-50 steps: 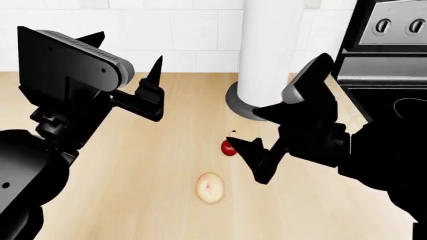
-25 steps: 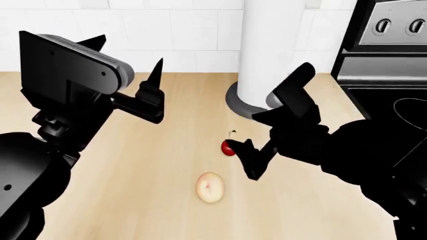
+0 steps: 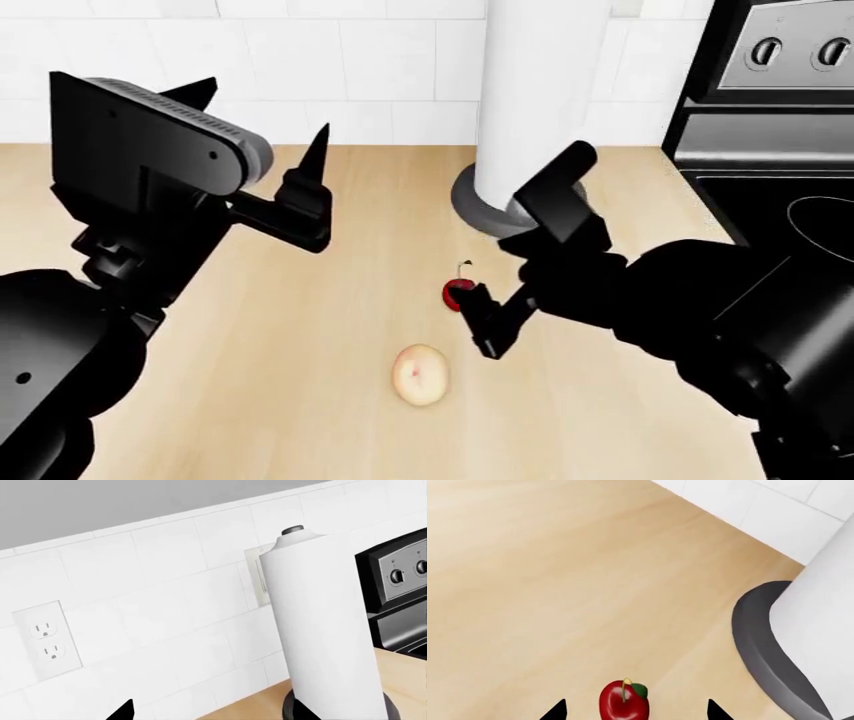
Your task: Pick the cherry, apricot from the counter and place them in the cabinet. Then close the cabinet.
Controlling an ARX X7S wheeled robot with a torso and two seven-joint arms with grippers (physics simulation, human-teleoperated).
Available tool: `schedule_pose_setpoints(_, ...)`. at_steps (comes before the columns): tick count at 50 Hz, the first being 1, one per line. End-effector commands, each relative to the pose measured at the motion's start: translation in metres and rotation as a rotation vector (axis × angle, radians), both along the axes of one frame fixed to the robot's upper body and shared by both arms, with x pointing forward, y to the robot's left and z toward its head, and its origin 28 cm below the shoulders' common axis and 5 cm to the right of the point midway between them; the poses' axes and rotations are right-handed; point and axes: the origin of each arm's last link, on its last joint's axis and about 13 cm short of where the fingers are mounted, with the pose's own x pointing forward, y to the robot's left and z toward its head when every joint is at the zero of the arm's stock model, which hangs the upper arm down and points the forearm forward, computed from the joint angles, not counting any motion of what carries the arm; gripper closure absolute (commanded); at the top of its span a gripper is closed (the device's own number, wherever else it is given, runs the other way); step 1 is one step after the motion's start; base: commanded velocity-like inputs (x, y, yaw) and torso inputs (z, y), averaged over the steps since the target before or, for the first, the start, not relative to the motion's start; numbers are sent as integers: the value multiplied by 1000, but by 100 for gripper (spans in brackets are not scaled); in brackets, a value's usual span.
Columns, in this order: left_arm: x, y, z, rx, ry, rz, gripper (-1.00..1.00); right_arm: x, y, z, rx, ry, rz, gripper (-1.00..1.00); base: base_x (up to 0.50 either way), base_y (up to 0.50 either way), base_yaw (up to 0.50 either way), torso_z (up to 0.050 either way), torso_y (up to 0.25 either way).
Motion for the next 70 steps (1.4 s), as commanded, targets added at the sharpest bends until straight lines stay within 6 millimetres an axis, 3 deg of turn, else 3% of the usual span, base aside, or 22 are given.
schedule_pose_setpoints(1,0,-1,-1,0,3,-3,-100,6,6,-6,-17,14,-1,-100,0,0,0,0,0)
schedule_pose_setpoints(18,1,0,-2,-9,3,-4,-100,12,16,-20,-34,39,15,-100,0,0,0,0,0)
schedule_pose_setpoints(70,1,3,-9,-10,15,3,-100,21,19,-51,-85,105,-16,-100,0,0,0,0,0)
